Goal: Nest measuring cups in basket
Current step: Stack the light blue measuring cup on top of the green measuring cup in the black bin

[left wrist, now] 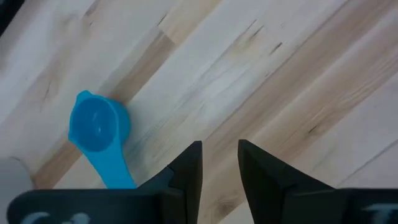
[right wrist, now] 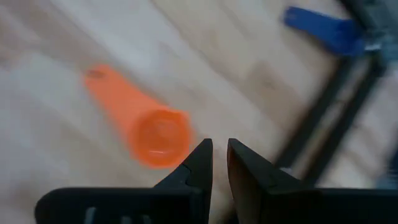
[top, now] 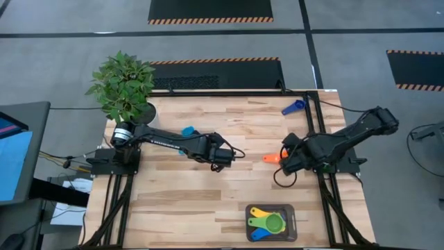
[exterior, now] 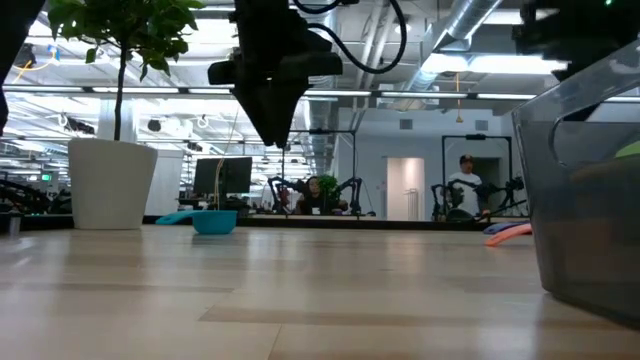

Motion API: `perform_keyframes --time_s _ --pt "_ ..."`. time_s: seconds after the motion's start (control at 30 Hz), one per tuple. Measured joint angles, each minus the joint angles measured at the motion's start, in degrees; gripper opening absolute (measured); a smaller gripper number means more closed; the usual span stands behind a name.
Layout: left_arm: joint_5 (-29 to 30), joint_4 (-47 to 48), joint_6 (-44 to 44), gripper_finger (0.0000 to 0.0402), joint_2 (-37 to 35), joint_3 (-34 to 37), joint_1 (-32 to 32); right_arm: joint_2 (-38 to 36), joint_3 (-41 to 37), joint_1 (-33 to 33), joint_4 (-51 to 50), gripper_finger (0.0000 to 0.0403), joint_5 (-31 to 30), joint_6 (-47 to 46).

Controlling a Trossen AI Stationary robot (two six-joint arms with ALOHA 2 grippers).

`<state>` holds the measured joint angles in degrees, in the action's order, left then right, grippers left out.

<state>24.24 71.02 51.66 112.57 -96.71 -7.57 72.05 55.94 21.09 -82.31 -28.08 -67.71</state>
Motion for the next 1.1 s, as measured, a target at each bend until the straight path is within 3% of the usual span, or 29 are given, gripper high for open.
perform_keyframes --time_s 0.17,0.5,0.83,1.1 --pt "-0.03 4.15 1.43 0.0094 0.00 0.00 0.00 4.18 -0.03 -3.58 -8.08 0.0071 0.00 0.47" --pt "0.01 10.32 5.61 0.0094 0.00 0.00 0.00 5.27 -0.02 -9.74 -4.61 0.0071 0.24 10.08" --pt "1.09 13.95 7.71 0.0094 0.02 2.68 -0.01 5.27 -0.02 -15.38 2.11 0.0071 10.95 21.78" --pt "4.51 14.10 11.00 0.0094 0.02 7.83 0.58 5.27 -0.02 -15.98 6.72 0.0071 11.53 23.22"
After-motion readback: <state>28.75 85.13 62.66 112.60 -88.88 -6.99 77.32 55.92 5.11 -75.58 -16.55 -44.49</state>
